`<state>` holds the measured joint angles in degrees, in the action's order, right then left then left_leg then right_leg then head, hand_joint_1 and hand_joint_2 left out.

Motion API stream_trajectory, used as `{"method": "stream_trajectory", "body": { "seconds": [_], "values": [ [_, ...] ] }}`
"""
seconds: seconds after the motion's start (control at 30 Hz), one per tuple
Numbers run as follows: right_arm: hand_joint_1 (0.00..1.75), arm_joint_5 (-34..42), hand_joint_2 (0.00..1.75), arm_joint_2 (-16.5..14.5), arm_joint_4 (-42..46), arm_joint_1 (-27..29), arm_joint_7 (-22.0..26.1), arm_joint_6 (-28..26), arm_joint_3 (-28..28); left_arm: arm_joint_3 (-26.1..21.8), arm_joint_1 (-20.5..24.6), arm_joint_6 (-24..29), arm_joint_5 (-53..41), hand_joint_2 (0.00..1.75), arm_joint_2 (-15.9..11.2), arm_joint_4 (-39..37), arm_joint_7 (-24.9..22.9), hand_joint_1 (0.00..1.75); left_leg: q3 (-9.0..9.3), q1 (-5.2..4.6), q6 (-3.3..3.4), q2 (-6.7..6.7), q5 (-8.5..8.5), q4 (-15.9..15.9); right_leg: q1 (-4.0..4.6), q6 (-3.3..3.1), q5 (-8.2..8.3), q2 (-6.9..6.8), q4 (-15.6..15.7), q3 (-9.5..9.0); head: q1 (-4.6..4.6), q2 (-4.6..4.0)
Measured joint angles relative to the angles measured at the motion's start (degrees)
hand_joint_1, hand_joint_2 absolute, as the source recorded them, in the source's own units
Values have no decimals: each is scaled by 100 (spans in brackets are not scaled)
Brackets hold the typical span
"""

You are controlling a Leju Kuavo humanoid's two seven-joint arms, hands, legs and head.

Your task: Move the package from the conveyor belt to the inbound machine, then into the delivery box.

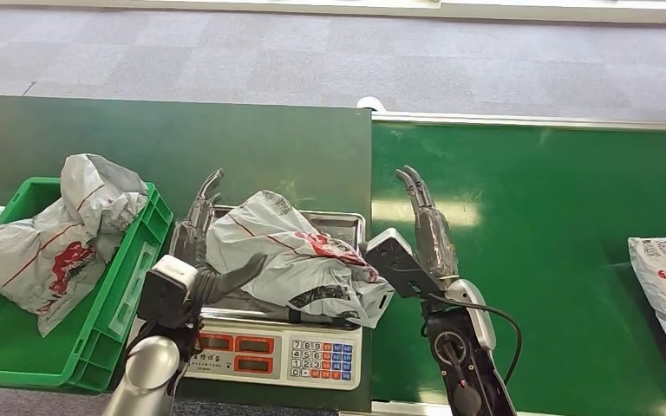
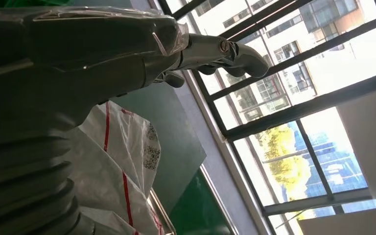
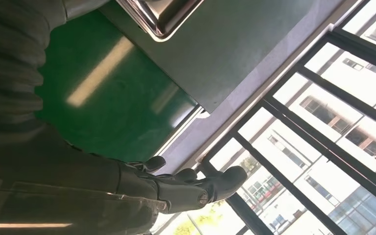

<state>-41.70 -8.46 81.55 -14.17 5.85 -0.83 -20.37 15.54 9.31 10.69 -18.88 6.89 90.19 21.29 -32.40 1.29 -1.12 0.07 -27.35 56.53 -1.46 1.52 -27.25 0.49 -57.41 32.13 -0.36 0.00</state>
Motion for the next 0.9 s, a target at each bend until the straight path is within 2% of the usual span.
{"method": "stream_trajectory", "body": {
  "seconds": [0.13,0.2,0.4,0.47,0.63,0.9],
  "values": [
    [0,4,175,-15,4,0,14,-1,0,64,102,-41,-80,175,19,-152,-75,0,0,0,0,-2,0,0,0,0,0,-1,0,0,0,0],
    [0,35,175,-20,19,0,74,-5,1,107,160,-141,-329,175,19,-236,-275,0,-1,0,0,-2,0,0,0,0,0,-1,0,1,-1,0],
    [0,274,175,-108,208,-2,381,-84,-15,266,514,-522,-1968,175,51,-936,-1643,0,0,0,0,-2,0,0,0,0,1,-1,0,0,-2,0],
    [0,387,175,-148,266,-5,510,-116,-39,285,655,-607,-2397,175,81,-1302,-1933,0,1,0,0,-3,1,0,0,0,1,-1,0,-1,0,0],
    [0,622,175,-219,354,-40,797,-160,-123,310,971,-717,-2865,175,155,-2082,-2125,0,1,0,-1,-5,2,0,0,0,1,-3,-1,-7,-1,0],
    [0,732,175,-263,386,-113,886,-196,-165,314,1309,-1006,-3244,175,282,-2691,-2288,0,31,-1,1,-30,4,-1,-1,1,-1,-32,2,-48,-2,0]
  ]
}}
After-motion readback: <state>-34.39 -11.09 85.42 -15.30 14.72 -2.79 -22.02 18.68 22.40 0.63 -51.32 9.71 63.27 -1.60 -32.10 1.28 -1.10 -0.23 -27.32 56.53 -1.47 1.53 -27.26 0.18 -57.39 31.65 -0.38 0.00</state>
